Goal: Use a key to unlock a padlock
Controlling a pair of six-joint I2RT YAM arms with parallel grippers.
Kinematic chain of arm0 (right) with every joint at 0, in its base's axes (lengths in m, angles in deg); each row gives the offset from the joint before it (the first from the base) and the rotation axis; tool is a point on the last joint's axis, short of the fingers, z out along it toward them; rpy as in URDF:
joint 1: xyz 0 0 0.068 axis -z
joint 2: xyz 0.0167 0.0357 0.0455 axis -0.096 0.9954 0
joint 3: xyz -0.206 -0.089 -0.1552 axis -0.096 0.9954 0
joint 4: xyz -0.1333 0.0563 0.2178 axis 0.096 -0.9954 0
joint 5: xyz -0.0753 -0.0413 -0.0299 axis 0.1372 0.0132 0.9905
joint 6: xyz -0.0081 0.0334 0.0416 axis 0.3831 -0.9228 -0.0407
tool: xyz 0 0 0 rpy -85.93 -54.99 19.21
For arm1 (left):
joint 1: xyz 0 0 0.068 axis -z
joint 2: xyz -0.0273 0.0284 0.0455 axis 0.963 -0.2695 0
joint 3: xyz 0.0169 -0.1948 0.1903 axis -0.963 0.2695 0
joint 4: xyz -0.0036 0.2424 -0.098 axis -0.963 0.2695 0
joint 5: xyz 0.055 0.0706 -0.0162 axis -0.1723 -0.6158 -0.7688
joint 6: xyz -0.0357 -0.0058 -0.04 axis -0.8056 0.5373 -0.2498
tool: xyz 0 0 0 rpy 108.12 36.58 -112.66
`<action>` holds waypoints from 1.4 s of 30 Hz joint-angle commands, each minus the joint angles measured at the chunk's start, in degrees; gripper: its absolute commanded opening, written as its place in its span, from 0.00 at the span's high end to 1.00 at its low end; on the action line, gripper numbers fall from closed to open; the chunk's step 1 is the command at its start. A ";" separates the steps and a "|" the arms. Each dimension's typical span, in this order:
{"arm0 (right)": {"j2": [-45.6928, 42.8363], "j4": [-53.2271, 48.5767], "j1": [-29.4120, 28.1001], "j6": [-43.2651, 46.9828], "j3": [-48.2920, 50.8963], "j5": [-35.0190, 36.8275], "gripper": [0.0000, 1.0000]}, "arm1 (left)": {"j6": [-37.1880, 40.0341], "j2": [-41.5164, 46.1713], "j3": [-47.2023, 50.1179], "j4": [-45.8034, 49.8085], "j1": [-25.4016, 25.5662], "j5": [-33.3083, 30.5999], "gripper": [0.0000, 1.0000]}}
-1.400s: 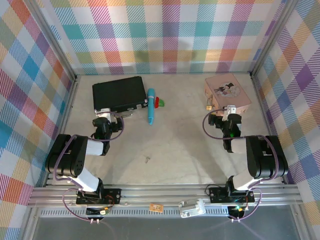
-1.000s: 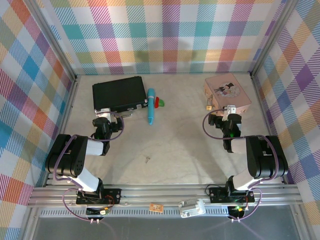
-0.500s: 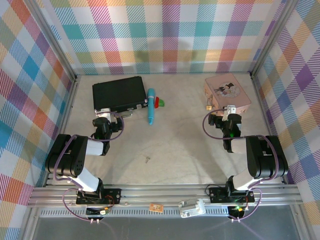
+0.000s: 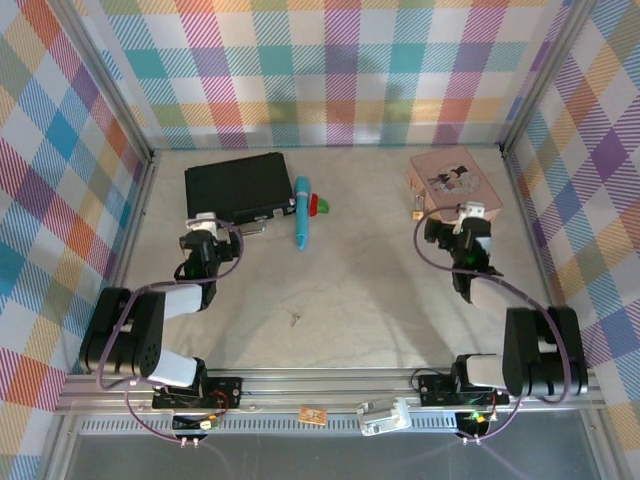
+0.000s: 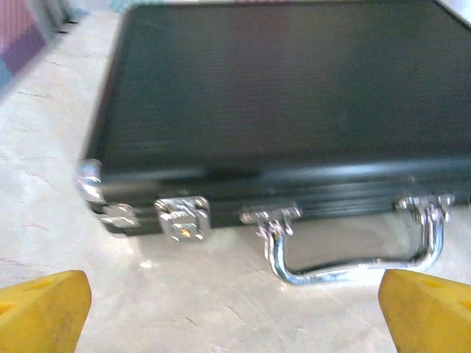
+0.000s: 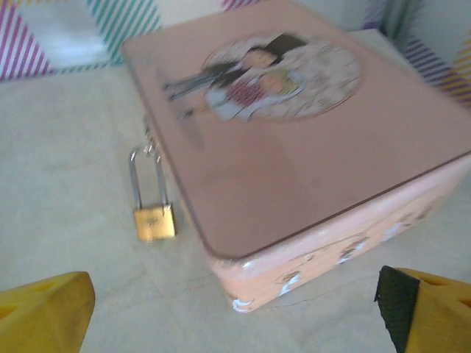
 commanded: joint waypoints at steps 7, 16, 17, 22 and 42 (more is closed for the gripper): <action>-4.65 -40.48 4.47 -20.20 -15.03 -1.13 0.01 | -23.29 -1.07 -27.47 40.84 1.85 -0.17 0.00; 7.41 -41.51 16.54 -23.47 -22.90 -23.01 0.01 | -29.87 -9.28 -38.37 44.02 9.61 6.23 0.00; 9.67 -42.69 16.50 -22.41 -25.78 -24.57 0.01 | -29.60 -10.17 -39.33 44.79 10.36 7.17 0.00; 21.21 -46.78 16.81 -23.66 -36.59 -26.52 0.01 | -29.77 -9.50 -36.87 44.09 14.35 4.66 0.00; 34.57 -48.24 16.75 -19.24 -40.55 -26.43 0.23 | -32.74 -5.55 -29.91 36.32 15.27 15.74 0.00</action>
